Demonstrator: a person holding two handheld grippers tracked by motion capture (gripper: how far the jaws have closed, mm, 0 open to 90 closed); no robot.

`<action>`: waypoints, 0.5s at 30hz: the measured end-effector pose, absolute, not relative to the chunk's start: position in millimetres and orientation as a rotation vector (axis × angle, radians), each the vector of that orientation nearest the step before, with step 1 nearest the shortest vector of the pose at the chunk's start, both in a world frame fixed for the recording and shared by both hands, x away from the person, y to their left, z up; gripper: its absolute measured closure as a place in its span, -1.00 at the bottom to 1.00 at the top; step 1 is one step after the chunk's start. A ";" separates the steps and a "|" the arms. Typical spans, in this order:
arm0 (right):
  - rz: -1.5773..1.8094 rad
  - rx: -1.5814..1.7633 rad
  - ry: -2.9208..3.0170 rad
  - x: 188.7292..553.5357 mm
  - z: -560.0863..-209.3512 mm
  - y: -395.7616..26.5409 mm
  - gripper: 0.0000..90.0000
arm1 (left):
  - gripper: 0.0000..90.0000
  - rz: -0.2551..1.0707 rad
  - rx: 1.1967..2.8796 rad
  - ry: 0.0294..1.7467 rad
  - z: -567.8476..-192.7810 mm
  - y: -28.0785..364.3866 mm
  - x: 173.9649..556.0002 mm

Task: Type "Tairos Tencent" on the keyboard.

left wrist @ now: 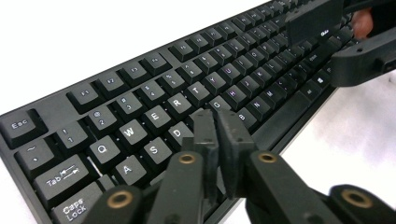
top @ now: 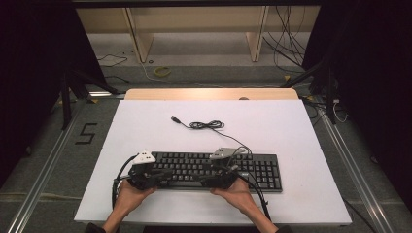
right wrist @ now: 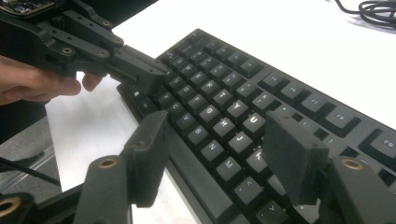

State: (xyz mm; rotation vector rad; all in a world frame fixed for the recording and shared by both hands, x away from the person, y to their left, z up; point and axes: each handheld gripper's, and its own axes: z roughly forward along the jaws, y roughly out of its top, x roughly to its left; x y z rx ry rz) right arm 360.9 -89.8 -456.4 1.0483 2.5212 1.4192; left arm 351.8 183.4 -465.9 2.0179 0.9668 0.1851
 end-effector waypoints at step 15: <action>1.441 1.043 2.496 355.3 -456.2 -104.1 -0.17 | 0.99 0.179 2.063 0.957 -467.7 176.8 355.1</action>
